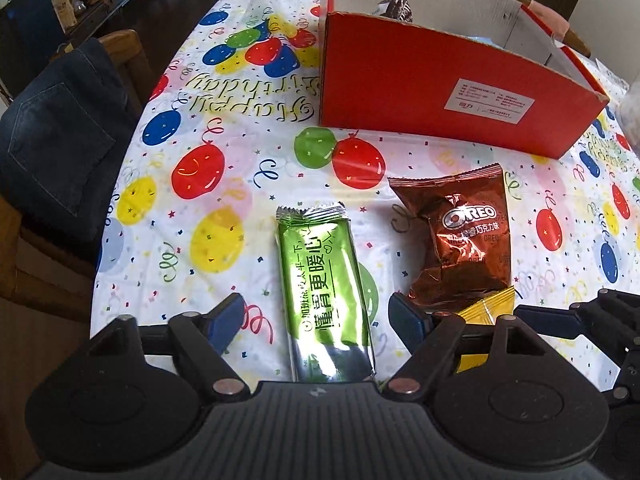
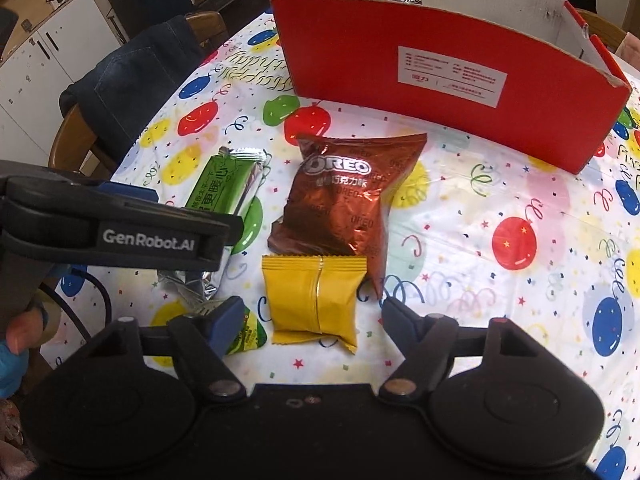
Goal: Organize snacks
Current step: 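Grasp the green bar with the left tool while the right tool grasps the yellow cake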
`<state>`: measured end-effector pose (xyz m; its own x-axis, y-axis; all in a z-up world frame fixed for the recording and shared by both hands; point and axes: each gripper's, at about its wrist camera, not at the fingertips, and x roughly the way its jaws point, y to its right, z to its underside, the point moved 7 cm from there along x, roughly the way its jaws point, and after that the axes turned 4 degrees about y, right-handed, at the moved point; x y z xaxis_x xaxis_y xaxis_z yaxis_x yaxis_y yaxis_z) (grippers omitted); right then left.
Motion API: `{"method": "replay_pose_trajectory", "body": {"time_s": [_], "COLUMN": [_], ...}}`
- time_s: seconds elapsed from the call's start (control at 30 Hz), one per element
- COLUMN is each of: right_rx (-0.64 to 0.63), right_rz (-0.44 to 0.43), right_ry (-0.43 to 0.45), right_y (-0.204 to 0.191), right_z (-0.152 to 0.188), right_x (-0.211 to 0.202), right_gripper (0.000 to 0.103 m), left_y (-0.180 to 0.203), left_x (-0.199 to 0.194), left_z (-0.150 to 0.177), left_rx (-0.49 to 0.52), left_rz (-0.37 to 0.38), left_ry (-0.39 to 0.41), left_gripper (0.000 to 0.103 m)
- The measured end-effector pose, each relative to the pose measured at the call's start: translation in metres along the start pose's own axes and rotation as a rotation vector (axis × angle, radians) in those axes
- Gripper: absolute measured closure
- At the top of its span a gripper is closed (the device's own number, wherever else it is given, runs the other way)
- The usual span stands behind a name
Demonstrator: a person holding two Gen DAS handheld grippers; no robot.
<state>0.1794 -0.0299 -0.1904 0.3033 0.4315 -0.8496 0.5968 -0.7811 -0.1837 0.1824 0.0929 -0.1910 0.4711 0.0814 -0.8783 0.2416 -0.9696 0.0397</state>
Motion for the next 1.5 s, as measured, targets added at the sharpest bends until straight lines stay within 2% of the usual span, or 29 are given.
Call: {"method": "replay_pose_trajectory", "body": {"time_s": [0.13,0.2,0.37,0.5,0.97,1.3,1.5], "right_rx": [-0.009,-0.008,-0.002,-0.001,0.061,0.118,0.134], "right_rz": [0.005,0.003,0.008,0.002,-0.044,-0.053,-0.058], "right_ry": [-0.013,-0.020,-0.014,-0.011,0.017,0.096,0.165], "right_y": [-0.001,0.000,0.004,0.006,0.023,0.038,0.047], "right_z": [0.000,0.001,0.002,0.003,0.007,-0.006,-0.027], "right_x": [0.002,0.004,0.003,0.002,-0.024,-0.053,-0.076], "right_gripper": [0.038,0.045,0.051,0.058,0.058,0.058,0.058], "left_y": [0.002,0.002,0.002,0.000,-0.030,-0.033,-0.029], "left_x": [0.006,0.009,0.011,0.011,-0.005,-0.040,-0.065], "left_z": [0.002,0.003,0.004,0.005,0.004,-0.007,-0.021], "left_rx": [0.022,0.021,0.017,0.004,-0.151,-0.200,-0.206], "left_rz": [-0.016,-0.018,0.000,0.009,0.065,0.125,0.149], "left_ry": [-0.019,-0.027,-0.031,-0.028,0.002,0.067,0.123], "left_gripper": [0.042,0.046,0.059,0.060,0.061,0.061,0.061]}}
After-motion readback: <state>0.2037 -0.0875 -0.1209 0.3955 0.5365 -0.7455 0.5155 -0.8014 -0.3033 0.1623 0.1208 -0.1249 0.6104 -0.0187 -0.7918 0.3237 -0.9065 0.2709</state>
